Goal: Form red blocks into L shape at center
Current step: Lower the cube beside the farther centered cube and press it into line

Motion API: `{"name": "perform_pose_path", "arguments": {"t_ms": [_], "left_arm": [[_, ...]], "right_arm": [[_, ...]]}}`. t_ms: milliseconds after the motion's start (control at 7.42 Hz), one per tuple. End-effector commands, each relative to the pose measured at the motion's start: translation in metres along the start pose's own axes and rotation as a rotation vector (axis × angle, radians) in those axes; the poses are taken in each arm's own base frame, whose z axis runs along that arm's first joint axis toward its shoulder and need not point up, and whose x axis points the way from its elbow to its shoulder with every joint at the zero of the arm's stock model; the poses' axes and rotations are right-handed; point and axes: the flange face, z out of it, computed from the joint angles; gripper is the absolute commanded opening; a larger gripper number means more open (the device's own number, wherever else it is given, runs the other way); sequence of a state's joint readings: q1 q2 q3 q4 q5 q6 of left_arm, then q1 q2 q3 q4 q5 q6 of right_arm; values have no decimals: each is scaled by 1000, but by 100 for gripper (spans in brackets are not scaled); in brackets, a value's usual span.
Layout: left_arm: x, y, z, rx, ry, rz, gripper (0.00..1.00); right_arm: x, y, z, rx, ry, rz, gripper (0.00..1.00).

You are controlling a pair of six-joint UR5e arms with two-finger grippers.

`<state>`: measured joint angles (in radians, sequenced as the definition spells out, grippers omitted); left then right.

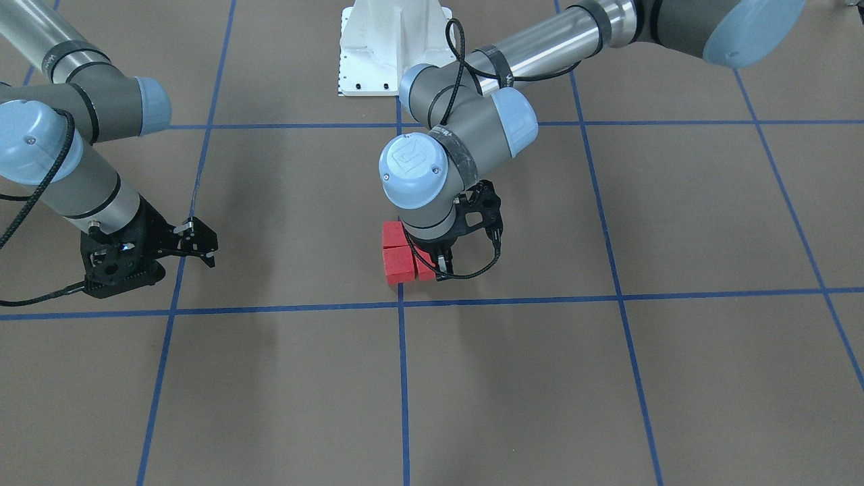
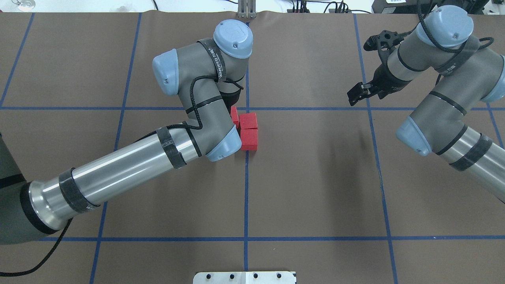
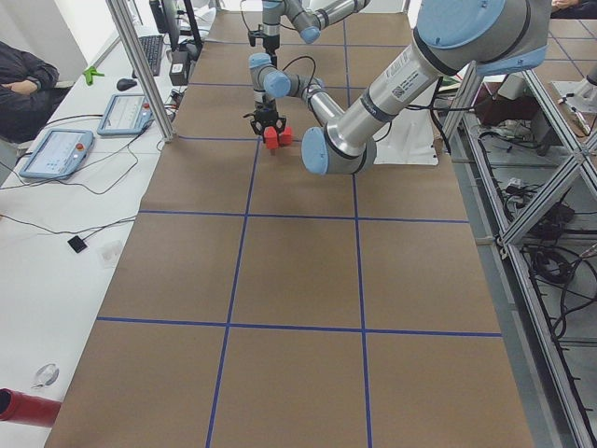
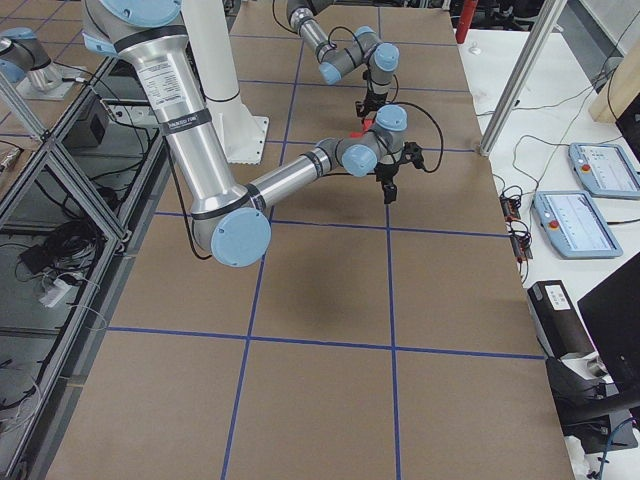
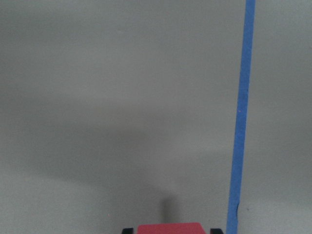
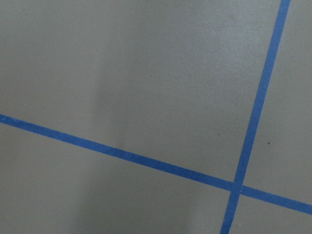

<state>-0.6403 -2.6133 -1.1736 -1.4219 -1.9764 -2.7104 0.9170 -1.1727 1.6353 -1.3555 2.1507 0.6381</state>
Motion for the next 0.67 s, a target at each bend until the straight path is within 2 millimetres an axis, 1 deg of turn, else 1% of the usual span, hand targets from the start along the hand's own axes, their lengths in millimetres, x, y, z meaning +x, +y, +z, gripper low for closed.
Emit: {"name": "perform_pose_path", "arguments": {"t_ms": [0, 539], "left_arm": [[-2, 1, 2, -2, 0, 12, 0], [-5, 3, 4, -4, -4, 22, 0]], "right_arm": [[0, 0, 0, -1, -1, 0, 99], [-1, -1, -1, 0, -2, 1, 99]]}}
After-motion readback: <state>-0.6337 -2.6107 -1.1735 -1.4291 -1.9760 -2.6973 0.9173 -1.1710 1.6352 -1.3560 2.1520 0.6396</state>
